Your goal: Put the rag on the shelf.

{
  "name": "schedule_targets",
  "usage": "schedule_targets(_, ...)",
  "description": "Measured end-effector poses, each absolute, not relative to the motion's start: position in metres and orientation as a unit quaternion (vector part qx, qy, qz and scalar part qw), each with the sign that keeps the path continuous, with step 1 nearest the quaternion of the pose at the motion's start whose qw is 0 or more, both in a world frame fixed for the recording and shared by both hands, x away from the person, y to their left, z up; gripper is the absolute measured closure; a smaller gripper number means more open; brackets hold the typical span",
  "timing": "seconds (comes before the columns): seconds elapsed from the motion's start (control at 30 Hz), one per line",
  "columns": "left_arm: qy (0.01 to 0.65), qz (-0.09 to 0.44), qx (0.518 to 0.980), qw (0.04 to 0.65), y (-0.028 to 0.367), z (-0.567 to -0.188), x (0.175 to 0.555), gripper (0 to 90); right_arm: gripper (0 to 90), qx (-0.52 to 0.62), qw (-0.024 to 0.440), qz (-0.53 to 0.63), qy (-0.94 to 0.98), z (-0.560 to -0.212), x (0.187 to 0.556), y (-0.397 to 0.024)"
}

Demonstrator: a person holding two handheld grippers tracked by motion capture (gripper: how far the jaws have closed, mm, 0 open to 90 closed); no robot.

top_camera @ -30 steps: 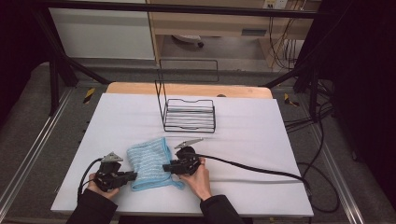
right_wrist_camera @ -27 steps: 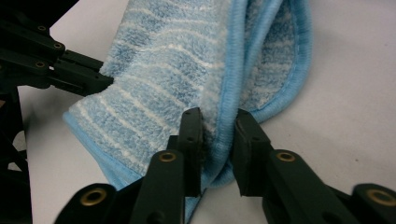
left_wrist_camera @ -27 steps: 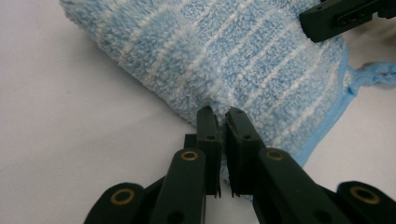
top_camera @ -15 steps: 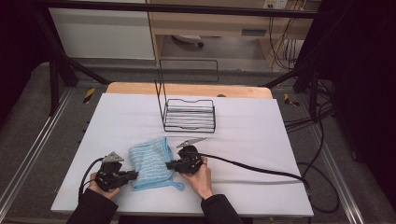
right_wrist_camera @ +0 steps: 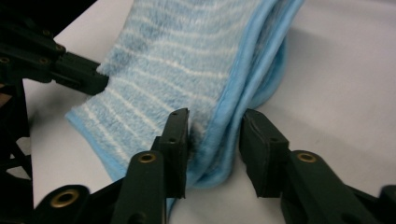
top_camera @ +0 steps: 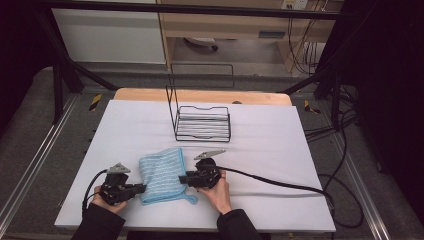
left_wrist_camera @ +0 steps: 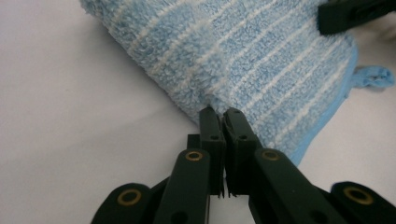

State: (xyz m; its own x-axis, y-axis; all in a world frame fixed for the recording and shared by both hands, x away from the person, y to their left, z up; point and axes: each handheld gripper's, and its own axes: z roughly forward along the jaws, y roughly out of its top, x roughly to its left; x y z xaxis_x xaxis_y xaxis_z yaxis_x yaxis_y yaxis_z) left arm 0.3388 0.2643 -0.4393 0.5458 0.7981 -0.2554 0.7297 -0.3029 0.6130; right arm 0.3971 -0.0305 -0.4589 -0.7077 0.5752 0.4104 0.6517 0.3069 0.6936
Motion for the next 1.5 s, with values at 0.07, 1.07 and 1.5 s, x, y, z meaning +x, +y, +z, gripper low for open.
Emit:
schedule_targets(0.07, 0.475, 0.044, 0.807, 0.348, 0.265, -0.440, 0.340, 87.1, 52.9, -0.375, 0.026, -0.461, -0.804, -0.453, 0.402, -0.032)
schedule_targets(1.07, 0.488, 0.054, 0.783, 0.381, 0.269, -0.441, 0.362, 86.3, 82.6, -0.370, 0.025, -0.446, -0.814, -0.452, 0.440, 0.002)
schedule_targets(1.5, 0.439, 0.022, 0.780, 0.446, 0.238, -0.434, 0.360, 86.7, 82.9, -0.393, -0.012, -0.450, -0.802, -0.420, 0.414, -0.042)
